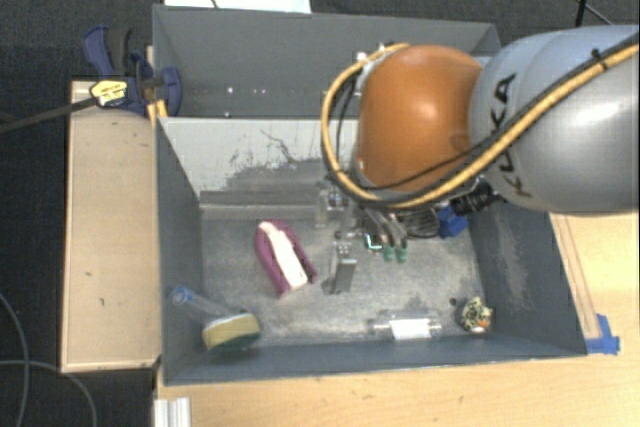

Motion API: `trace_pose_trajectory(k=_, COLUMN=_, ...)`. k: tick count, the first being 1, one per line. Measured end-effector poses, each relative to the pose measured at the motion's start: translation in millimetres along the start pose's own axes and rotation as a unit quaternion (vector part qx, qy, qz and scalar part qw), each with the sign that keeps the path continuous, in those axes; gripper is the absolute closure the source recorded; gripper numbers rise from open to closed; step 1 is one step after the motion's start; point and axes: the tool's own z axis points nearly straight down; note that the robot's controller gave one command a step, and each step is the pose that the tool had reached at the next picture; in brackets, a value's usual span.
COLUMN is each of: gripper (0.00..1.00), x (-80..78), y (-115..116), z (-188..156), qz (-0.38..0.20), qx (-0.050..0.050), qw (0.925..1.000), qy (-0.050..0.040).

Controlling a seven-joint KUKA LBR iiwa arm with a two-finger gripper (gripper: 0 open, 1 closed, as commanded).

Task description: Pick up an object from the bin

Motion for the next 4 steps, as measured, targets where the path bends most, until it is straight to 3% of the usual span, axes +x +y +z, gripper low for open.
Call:
trace_pose_trajectory(k=1, gripper=0.0, x=33.3, y=31, z=121, qz=-0.014, qx=0.0, qw=0.9999, qy=0.0007)
trace_pose_trajectory(k=2, gripper=0.0, x=24.2, y=-8, z=144, qz=-0.154, qx=0.0, qw=0.9881, qy=-0.0075)
trace_pose_trajectory(k=3, gripper=0.0, x=-6.8, y=70, z=108, qz=-0.206, qx=-0.001, qw=0.9786, qy=-0.0067)
trace_pose_trajectory(k=4, gripper=1.0, x=-5.5, y=67, z=110, qz=-0.2, qx=0.0, qw=0.9798, qy=-0.0036)
